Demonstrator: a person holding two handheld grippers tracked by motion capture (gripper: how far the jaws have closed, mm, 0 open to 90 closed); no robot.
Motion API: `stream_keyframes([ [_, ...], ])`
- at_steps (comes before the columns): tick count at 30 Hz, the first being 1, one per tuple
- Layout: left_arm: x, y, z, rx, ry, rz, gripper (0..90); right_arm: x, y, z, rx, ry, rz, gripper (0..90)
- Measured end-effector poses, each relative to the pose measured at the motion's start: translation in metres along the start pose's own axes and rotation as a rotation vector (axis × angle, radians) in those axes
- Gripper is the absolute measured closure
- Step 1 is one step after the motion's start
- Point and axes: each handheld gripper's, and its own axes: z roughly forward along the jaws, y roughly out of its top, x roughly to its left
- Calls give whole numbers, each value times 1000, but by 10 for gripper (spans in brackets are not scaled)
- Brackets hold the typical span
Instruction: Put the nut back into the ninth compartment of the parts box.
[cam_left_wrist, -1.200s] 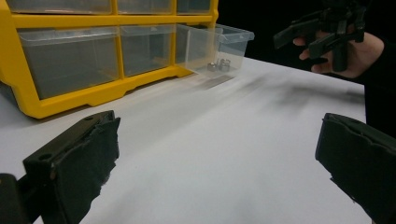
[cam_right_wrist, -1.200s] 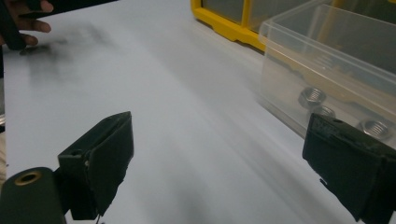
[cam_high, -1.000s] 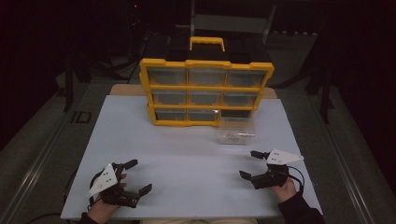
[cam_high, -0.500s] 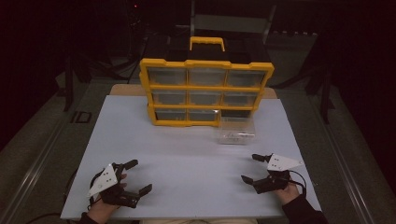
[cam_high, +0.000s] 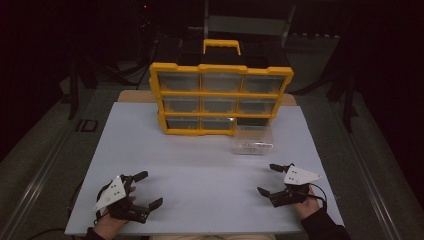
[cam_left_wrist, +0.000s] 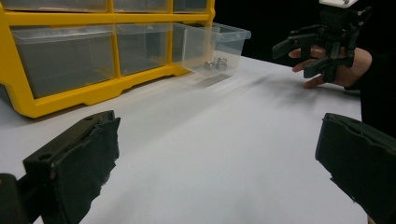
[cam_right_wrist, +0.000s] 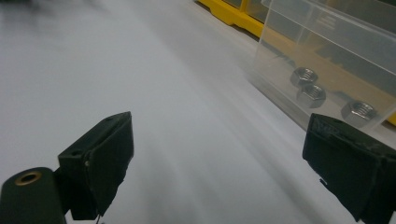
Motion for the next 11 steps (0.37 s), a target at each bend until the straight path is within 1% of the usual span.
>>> stream_keyframes([
  [6,0,0,0,-1,0,0,0,3,0,2,21,-8,-35,92],
  [11,0,0,0,-1,0,0,0,3,0,3,31,-9,-45,92],
])
